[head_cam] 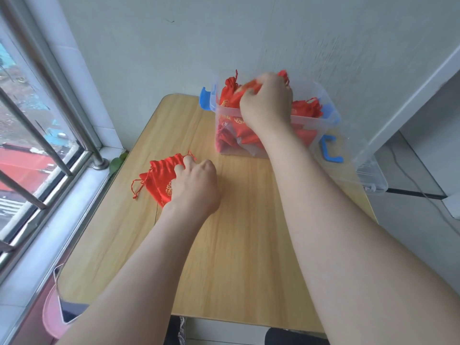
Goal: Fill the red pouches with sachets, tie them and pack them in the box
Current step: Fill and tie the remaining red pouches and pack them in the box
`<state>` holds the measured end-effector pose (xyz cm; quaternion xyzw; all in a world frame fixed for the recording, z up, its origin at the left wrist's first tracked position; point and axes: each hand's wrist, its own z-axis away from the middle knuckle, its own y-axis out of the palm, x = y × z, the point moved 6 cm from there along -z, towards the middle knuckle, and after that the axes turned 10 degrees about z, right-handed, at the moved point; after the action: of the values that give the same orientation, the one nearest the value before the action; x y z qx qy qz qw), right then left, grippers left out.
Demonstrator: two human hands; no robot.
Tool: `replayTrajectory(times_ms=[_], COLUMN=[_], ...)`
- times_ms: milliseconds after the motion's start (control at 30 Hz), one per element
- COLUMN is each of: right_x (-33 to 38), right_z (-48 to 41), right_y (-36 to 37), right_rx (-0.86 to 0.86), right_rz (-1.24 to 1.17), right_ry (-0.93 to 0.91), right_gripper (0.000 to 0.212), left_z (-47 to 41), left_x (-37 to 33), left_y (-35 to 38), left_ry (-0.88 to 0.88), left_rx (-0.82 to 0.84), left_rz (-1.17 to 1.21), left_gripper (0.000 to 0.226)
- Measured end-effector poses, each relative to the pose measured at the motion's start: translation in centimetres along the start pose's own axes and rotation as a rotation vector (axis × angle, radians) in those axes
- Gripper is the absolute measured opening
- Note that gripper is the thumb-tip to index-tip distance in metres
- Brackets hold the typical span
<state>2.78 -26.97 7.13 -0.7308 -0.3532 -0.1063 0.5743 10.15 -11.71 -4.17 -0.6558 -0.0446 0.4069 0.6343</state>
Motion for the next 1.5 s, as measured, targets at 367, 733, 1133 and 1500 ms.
replayTrajectory(times_ms=[367, 733, 1133, 1500], right_x=[-1.3, -6.0, -10.2, -12.1], right_z=[6.8, 13.2, 15.8, 12.7], right_y=[-1.3, 0.0, 1.1, -1.4], right_rx=[-0.074, 0.543, 0.67, 0.288], right_rz=[0.249, -0.026, -0.985, -0.664], right_ry=[-0.061, 0.236, 0.78, 0.457], right_gripper=[0.028, 0.031, 0.042, 0.019], left_z=[-0.1, 1.3, 3.8, 2.8], left_x=[-0.1, -0.6, -3.8, -4.8], left_y=[-1.4, -2.9, -2.1, 1.1], left_ry=[0.011, 0.13, -0.068, -0.218], left_rx=[-0.093, -0.34, -0.153, 0.143], left_rz=[0.152, 0.396, 1.392, 1.141], left_gripper=[0.034, 0.031, 0.045, 0.041])
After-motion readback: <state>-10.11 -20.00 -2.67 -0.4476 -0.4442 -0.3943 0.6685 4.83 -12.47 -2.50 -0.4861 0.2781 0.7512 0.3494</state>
